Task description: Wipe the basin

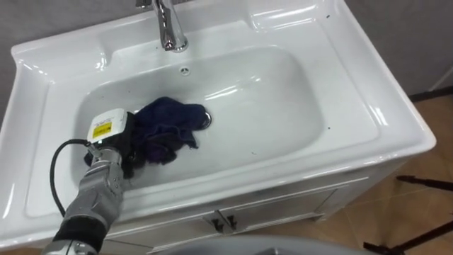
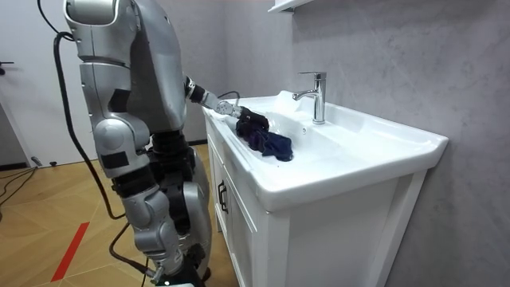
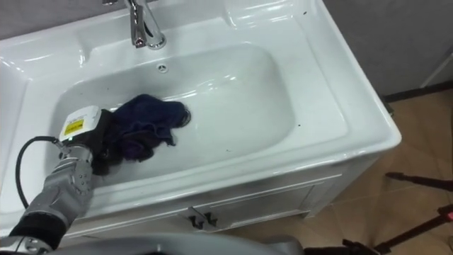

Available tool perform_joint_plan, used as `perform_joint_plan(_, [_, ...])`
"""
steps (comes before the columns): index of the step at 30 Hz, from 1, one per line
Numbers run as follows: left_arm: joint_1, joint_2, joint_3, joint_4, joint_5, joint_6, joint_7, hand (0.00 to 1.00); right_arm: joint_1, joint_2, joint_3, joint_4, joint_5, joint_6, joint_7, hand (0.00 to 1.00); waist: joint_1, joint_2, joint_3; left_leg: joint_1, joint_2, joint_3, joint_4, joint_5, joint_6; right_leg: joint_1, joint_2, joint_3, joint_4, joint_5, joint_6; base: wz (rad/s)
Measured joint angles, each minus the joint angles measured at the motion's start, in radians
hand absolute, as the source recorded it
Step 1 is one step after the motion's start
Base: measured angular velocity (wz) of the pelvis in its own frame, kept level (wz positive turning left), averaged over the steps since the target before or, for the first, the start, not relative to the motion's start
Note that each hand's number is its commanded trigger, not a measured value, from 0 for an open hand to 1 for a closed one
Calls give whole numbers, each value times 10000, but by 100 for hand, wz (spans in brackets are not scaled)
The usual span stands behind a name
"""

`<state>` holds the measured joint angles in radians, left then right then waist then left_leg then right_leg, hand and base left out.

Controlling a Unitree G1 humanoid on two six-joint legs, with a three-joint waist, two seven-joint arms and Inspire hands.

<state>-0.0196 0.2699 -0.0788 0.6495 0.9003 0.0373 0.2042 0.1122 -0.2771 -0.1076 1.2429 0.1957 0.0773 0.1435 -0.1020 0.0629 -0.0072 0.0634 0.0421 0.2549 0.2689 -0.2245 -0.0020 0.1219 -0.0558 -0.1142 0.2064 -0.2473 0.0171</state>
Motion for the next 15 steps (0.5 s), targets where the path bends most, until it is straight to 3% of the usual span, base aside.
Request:
perform_joint_plan(2, [5,-3,3,-198,-251,49,-3,100,-8,52,7,6,238,-38,-20,0,6,-72,13,-18,-11,-98,0,-1,-2,24,-1,-65,-19,1,-1,10])
perform_joint_plan(6, [200,-5,275,-1782,-463,4,106,100,89,174,50,14,434,-134,-42,0,205,-125,58,-182,-11,-298,52,-46,-68,-10,18,-245,-102,8,-8,12])
perform_joint_plan(13, [201,-10,481,-3424,-456,-52,1060,100,10,419,297,222,834,-471,-321,0,243,-50,32,-199,-26,-459,1,-46,-73,133,27,-429,-220,68,-27,7])
perform_joint_plan(15, [200,-23,572,-3941,-458,-394,1461,100,-28,459,288,426,826,-577,-322,0,247,21,51,-185,-26,-526,-2,-46,-74,177,29,-510,-219,69,-28,9])
